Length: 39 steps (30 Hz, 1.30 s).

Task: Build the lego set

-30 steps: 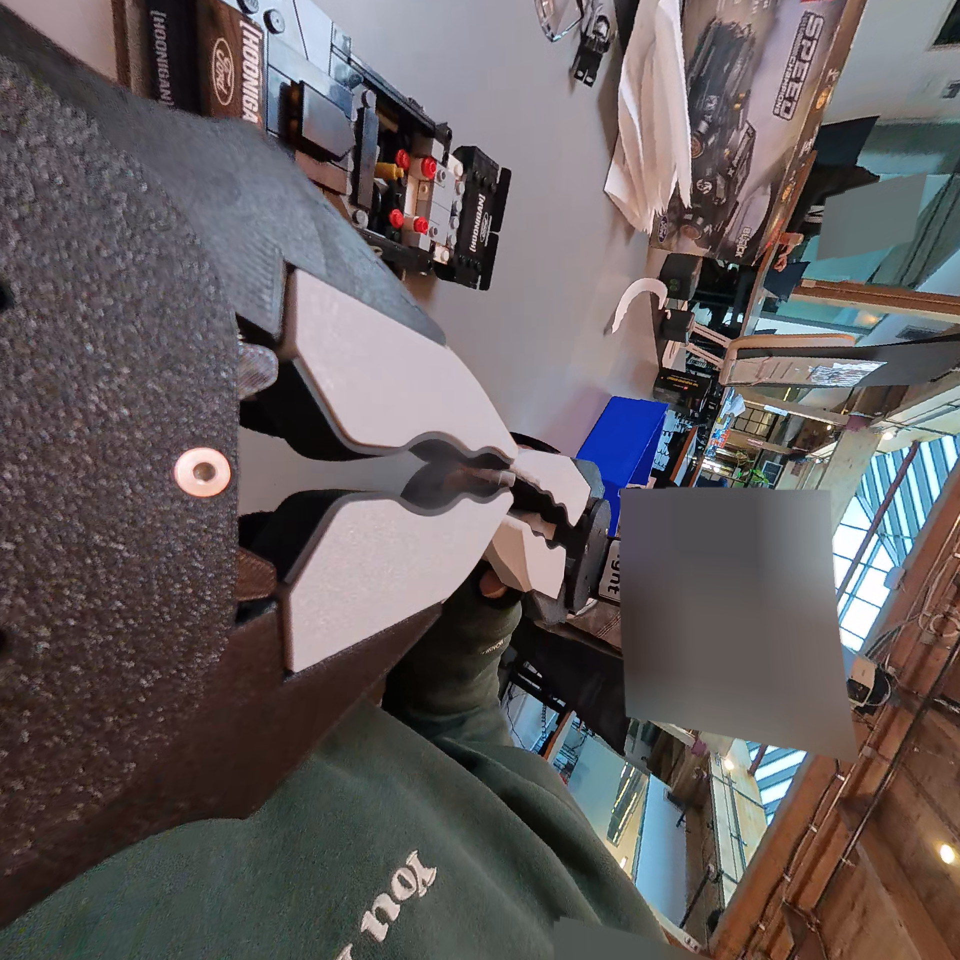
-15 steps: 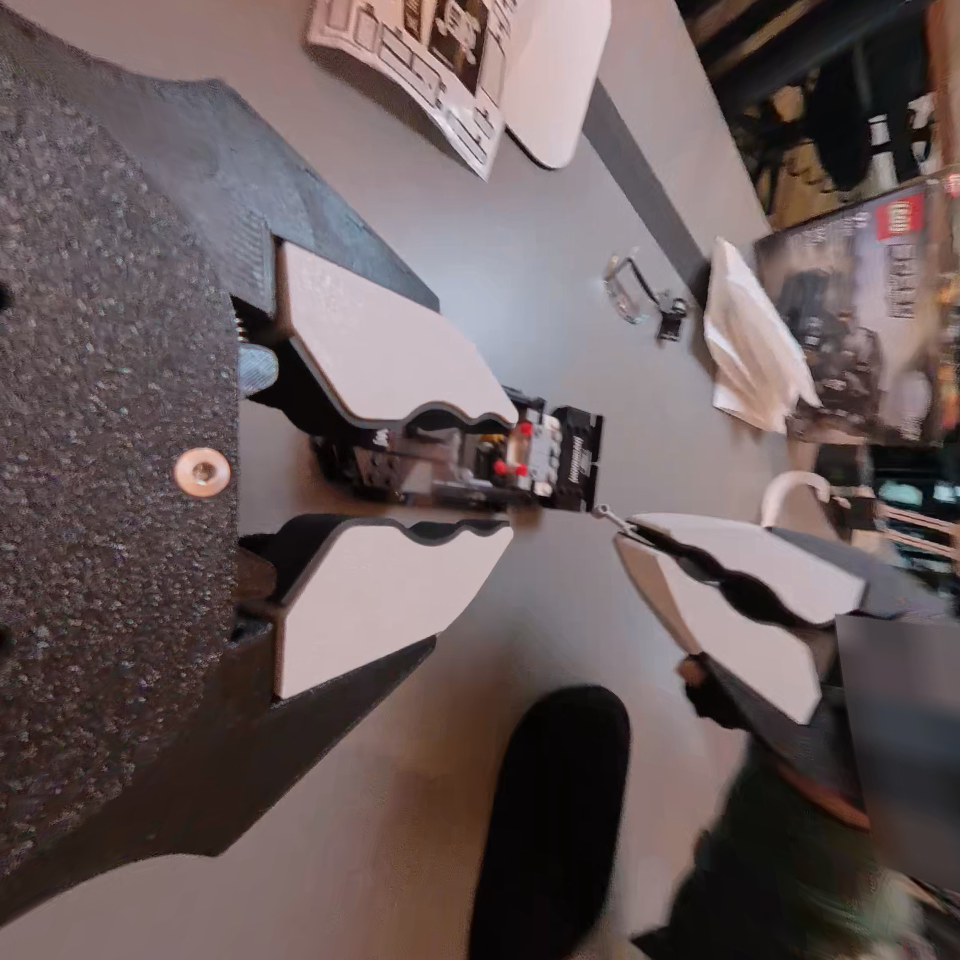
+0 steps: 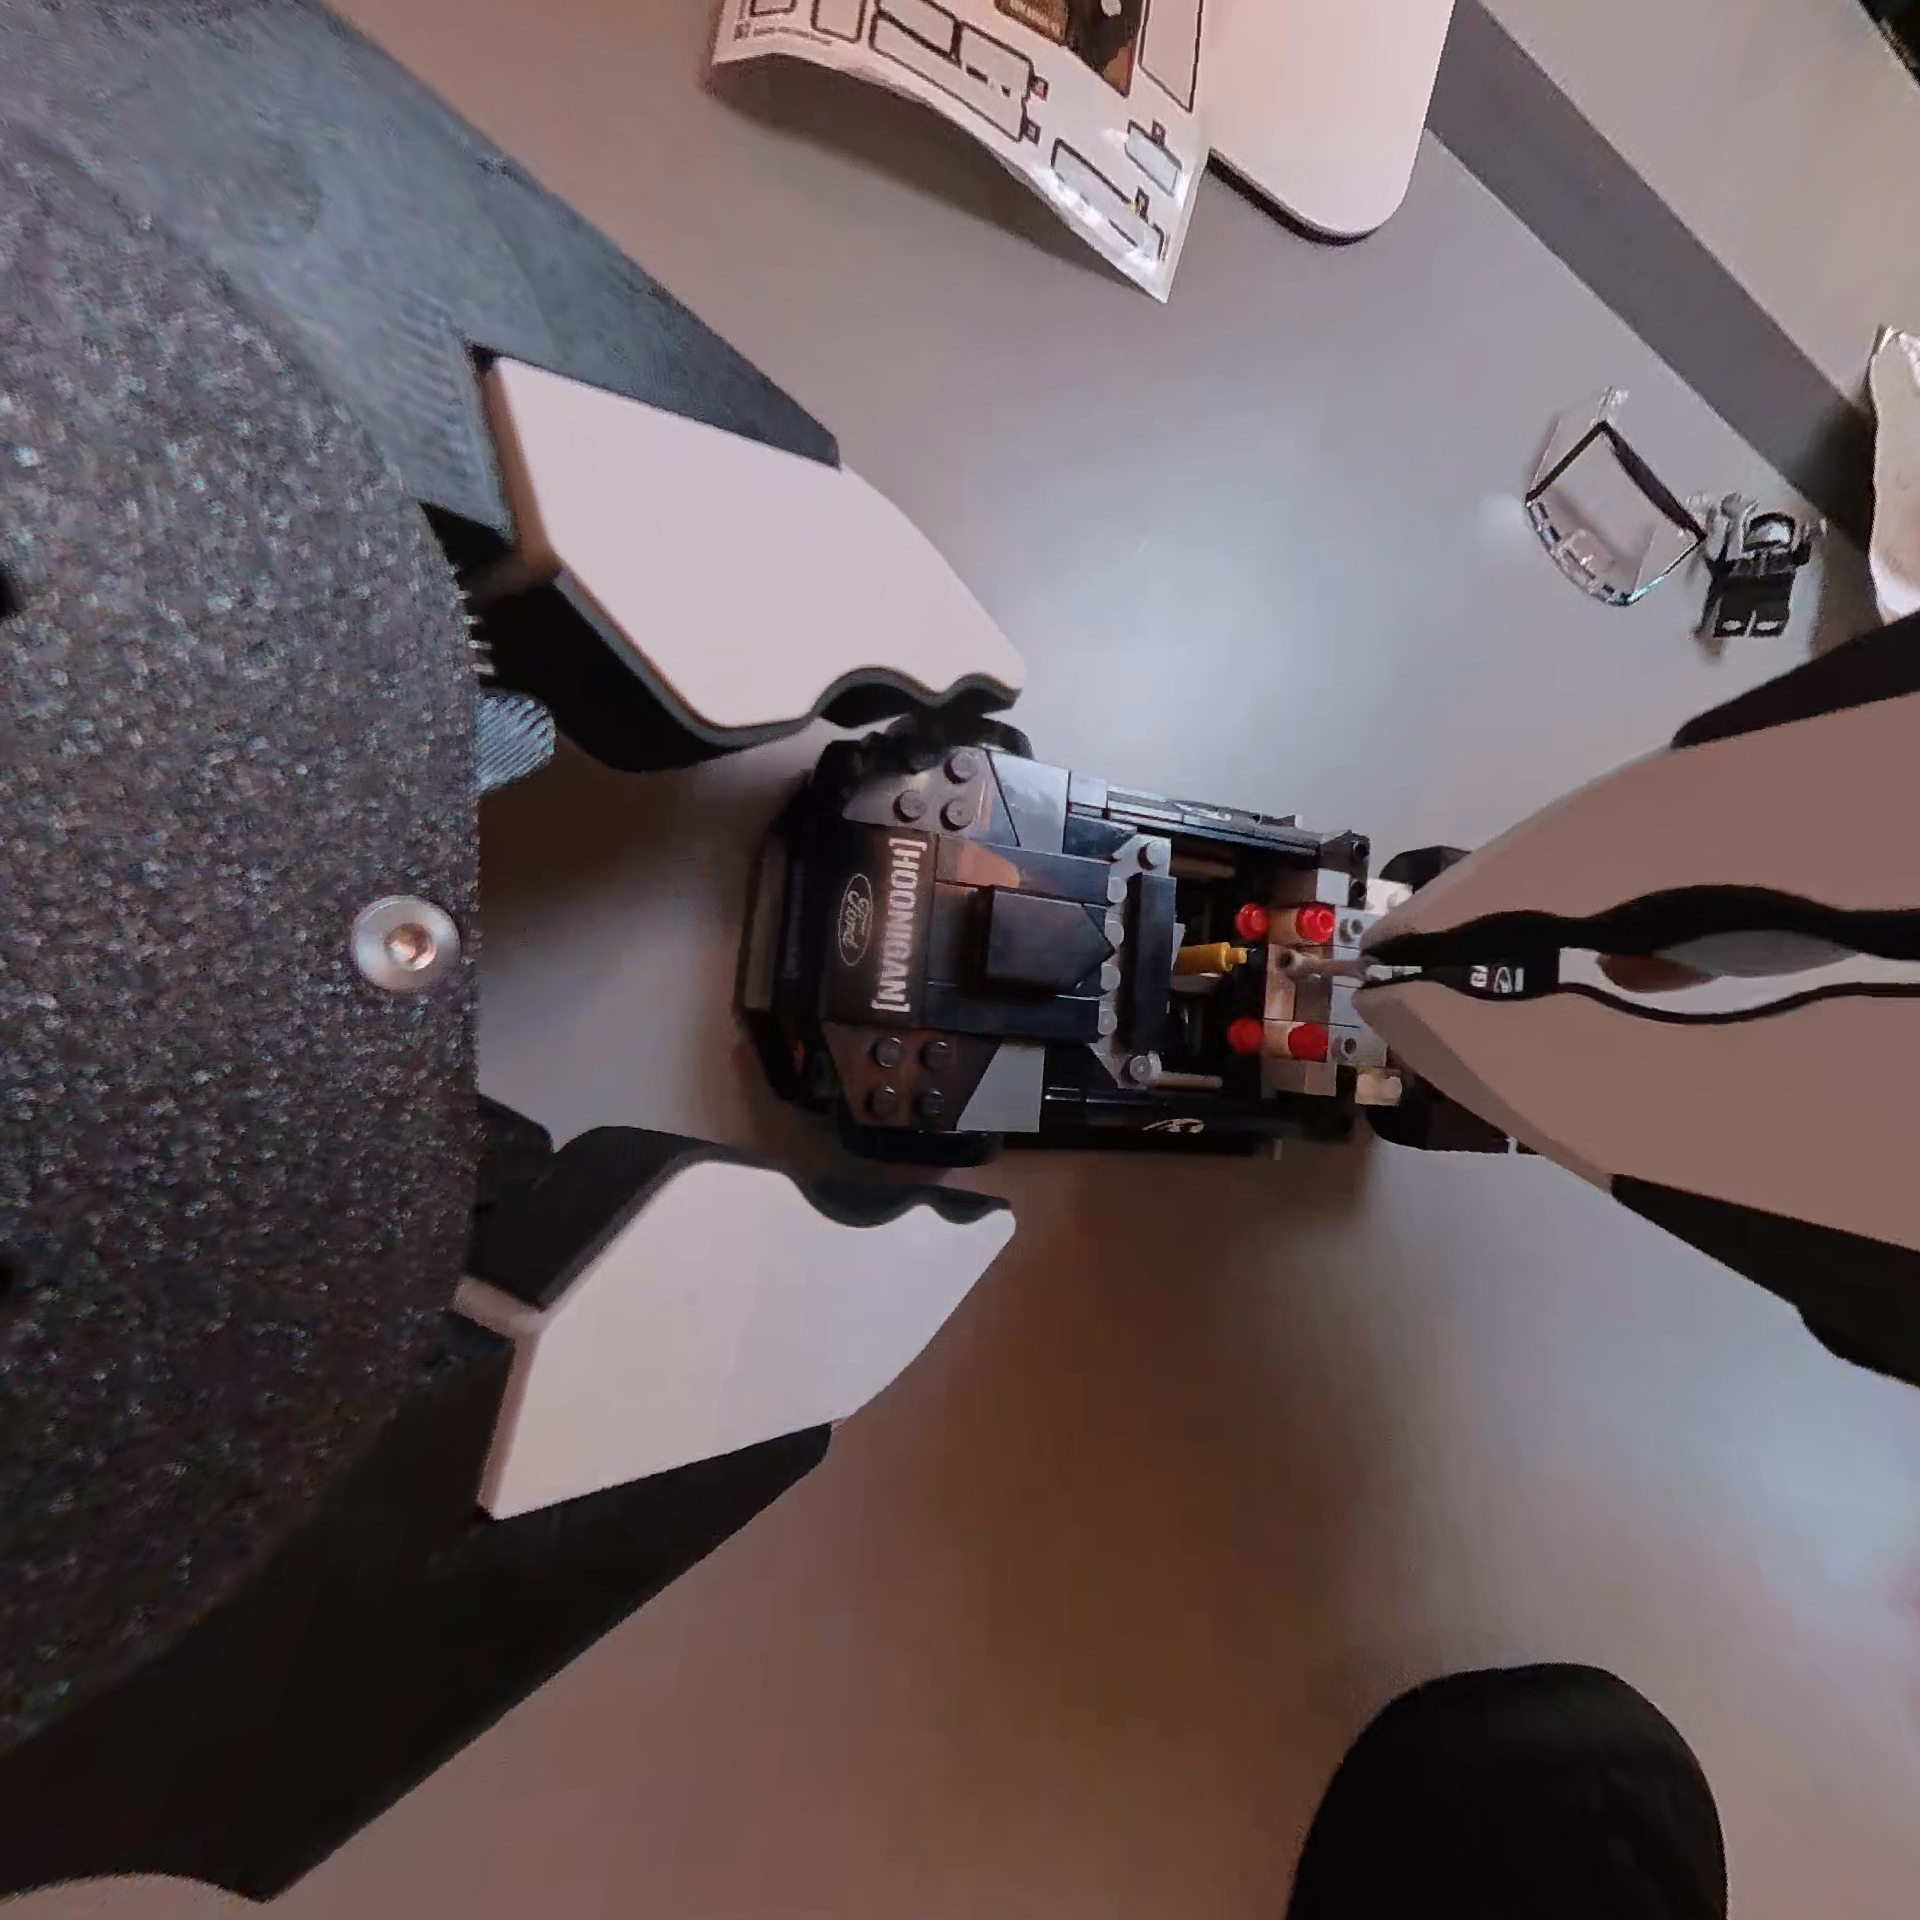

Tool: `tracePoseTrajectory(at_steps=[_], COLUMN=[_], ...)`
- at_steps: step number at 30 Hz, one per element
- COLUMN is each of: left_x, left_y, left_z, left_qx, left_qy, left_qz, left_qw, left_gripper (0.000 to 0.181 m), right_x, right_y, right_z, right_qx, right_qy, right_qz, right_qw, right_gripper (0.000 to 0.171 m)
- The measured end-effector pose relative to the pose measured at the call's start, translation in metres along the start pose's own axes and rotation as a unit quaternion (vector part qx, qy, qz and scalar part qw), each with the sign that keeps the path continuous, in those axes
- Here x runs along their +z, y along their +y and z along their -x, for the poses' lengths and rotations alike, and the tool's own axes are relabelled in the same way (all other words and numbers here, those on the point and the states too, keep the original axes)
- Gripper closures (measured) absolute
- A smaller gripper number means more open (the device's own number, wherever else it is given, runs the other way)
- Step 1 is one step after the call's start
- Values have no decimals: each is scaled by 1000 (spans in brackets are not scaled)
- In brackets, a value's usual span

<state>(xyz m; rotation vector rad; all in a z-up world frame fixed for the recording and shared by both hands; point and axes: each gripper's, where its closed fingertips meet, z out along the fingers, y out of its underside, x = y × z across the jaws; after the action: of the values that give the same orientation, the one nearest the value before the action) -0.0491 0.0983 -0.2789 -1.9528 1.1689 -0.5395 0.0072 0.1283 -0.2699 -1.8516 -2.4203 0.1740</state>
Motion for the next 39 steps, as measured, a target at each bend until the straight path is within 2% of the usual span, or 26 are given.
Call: tracePoseTrajectory(at_steps=[8, 13, 15, 18, 23, 26, 30, 35, 39], left_x=[-1, -8, -13, -20, -33, -25, -2, 19, 25], left_y=[4, 6, 4, -1, -22, -34, -44, -50, -47], left_z=[2, 3, 4, 9, 1, -17, -34, -35, -34], left_qx=[21, 59, 76, 41, 31, 34, 28, -8, -31], left_qy=[-3, 9, 13, 21, 23, 38, 41, 23, 9], left_qz=[4, 7, -5, -20, -72, -85, -74, -41, 14], left_qw=[1000, 998, 997, 999, 997, 995, 996, 999, 999], left_gripper=[98, 104, 113, 105, 119, 125, 121, 115, 113], right_x=[1, 1, 2, 3, 3, 2, 1, 0, -1], right_y=[5, 2, -1, -3, -1, 1, 2, 3, 5], right_z=[-2, 0, 1, 2, 2, 3, 4, 3, 4], right_qx=[-30, -33, -31, -28, -20, -11, 9, 30, 48], right_qy=[-4, -11, -18, -20, -25, -31, -45, -53, -61], right_qz=[61, 61, 55, 49, 45, 49, 39, 22, 18], right_qw=[998, 998, 998, 998, 998, 998, 998, 998, 997], right_gripper=[167, 167, 167, 167, 167, 167, 167, 167, 167])
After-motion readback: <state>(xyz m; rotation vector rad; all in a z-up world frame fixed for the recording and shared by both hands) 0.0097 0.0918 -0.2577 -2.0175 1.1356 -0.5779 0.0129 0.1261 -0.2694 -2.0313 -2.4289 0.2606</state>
